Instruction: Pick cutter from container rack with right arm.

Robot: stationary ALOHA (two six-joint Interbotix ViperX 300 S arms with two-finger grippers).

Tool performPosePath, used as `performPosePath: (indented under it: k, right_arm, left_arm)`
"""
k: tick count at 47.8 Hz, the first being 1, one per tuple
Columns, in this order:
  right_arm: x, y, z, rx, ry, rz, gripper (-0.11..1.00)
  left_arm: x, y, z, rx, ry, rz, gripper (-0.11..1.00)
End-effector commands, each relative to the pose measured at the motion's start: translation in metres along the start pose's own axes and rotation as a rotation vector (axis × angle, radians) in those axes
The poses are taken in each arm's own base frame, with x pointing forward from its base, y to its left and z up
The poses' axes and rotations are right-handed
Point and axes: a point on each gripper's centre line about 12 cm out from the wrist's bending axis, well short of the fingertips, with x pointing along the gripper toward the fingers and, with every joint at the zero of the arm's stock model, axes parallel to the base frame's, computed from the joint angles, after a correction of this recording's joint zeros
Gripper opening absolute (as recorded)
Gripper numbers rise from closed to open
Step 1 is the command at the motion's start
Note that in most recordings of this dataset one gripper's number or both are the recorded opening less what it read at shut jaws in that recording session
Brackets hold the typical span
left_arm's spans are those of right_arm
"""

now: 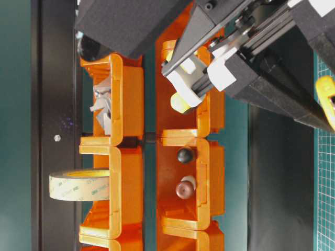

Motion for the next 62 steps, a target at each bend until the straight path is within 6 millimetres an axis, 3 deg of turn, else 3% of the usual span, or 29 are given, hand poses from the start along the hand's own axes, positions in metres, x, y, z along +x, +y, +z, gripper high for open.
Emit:
performPosePath:
  k: [1,9,37,49,54,62]
  right_arm:
    - [0.003,-0.008,0.000,0.027,-0.001,-0.007,0.27]
    - [0.006,-0.012,-0.003,0.039,0.008,-0.013,0.27]
    - [-0.006,0.019,0.001,0.036,-0.018,0.055,0.28]
    - [-0.008,0.025,0.002,0.036,-0.020,0.065,0.68]
    - [-0.011,0.030,0.004,0.064,-0.015,0.078,0.75]
    - [-0.021,0.030,-0.001,0.113,0.028,0.058,0.77]
  left_arm:
    - [0.002,-0.001,0.005,0.000,-0.012,-0.004,0.02]
    - [0.001,-0.001,0.006,0.000,-0.019,-0.005,0.02]
    - [-0.003,-0.001,0.006,0.000,-0.003,-0.002,0.02]
    - [-0.007,0.000,0.011,0.000,-0.024,0.004,0.02]
    - [-0.008,0.000,0.013,0.000,-0.032,0.005,0.02]
    - [-0.009,0.000,0.013,0.000,-0.033,0.005,0.02]
